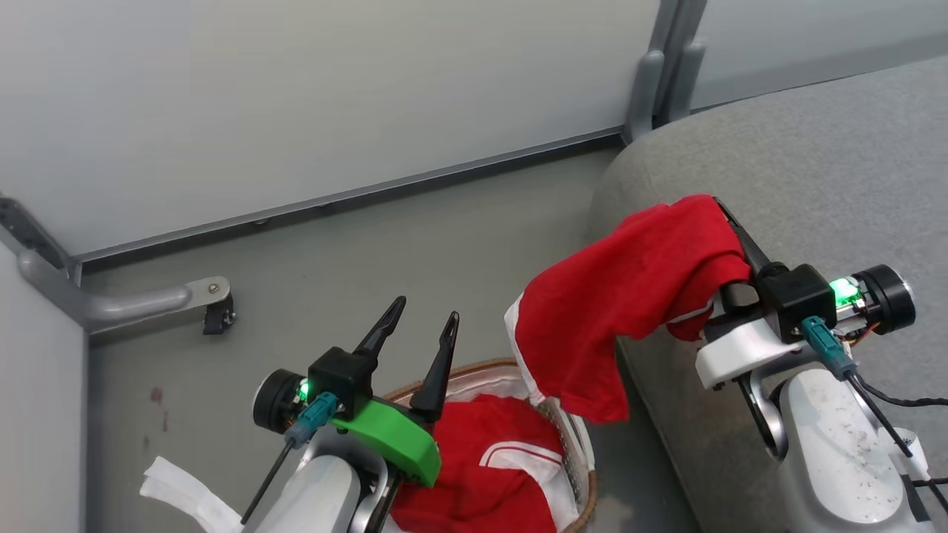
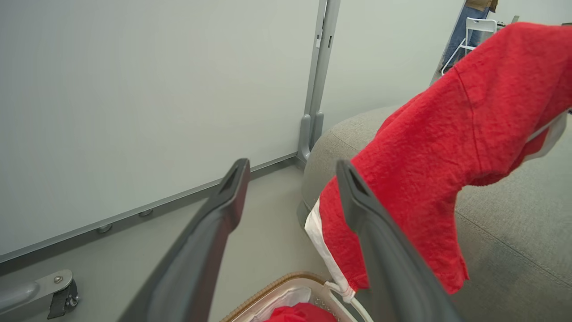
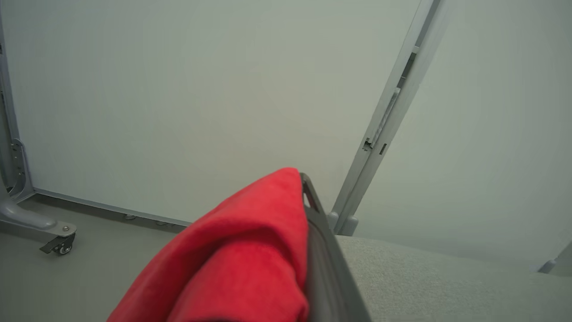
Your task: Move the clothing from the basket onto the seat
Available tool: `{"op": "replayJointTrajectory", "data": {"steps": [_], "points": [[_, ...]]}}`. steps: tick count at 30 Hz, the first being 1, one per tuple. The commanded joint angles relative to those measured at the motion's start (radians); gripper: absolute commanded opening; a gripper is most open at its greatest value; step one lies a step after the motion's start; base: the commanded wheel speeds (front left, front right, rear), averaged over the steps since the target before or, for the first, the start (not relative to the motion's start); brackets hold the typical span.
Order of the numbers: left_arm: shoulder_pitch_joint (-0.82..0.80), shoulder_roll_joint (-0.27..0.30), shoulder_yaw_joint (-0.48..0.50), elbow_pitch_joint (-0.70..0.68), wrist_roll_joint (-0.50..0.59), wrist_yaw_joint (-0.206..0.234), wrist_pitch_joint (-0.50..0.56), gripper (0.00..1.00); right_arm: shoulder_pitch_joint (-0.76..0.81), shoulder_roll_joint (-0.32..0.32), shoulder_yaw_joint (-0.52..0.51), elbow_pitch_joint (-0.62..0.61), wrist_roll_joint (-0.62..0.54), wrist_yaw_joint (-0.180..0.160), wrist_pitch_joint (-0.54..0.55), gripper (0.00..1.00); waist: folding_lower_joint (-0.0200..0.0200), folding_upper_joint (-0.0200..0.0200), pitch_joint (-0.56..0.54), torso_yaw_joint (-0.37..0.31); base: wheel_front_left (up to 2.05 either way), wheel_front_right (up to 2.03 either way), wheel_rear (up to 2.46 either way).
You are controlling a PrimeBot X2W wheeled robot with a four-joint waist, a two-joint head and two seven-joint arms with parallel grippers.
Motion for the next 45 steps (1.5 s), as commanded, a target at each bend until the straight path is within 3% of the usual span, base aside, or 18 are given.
{"op": "replayJointTrajectory", "data": {"steps": [1, 10, 17, 27, 34, 40, 45], "points": [[0.014, -0.003, 0.008, -0.007, 0.014, -0.005, 0.000, 1.00, -0.011, -0.004, -0.003, -0.002, -0.007, -0.001, -0.002, 0.00, 0.0000, -0.0001, 0.020, -0.053, 0.00, 0.00, 0.00], [-0.006, -0.017, 0.000, -0.015, 0.045, -0.013, 0.000, 1.00, -0.014, -0.003, -0.050, -0.017, -0.012, -0.001, -0.002, 0.00, 0.0000, -0.0001, 0.076, -0.191, 0.00, 0.00, 0.00], [-0.029, -0.021, -0.021, -0.019, 0.041, -0.016, 0.000, 1.00, -0.017, -0.003, -0.095, -0.018, 0.004, -0.001, -0.002, 0.00, 0.0000, -0.0001, 0.116, -0.234, 0.00, 0.00, 0.00], [-0.105, -0.005, -0.077, -0.032, 0.048, -0.016, -0.001, 1.00, -0.205, -0.008, -0.237, -0.005, -0.013, -0.001, -0.002, 0.00, 0.0000, -0.0001, 0.246, -0.173, 0.00, 0.00, 0.00], [-0.177, 0.027, -0.069, -0.067, 0.057, -0.016, -0.001, 1.00, -0.487, -0.114, -0.388, 0.013, -0.051, -0.001, -0.002, 0.00, 0.0000, -0.0001, 0.390, -0.114, 0.00, 0.00, 0.00], [-0.239, 0.057, -0.045, -0.103, 0.081, -0.015, -0.001, 1.00, -0.698, -0.209, -0.449, 0.123, -0.072, -0.001, -0.002, 0.00, 0.0000, -0.0001, 0.526, -0.081, 0.00, 0.00, 0.00], [-0.271, 0.086, -0.004, -0.139, 0.092, 0.008, 0.000, 1.00, -0.787, -0.214, -0.481, 0.234, -0.090, -0.001, -0.002, 0.00, 0.0000, -0.0001, 0.632, -0.075, 0.00, 0.00, 0.00]]}}
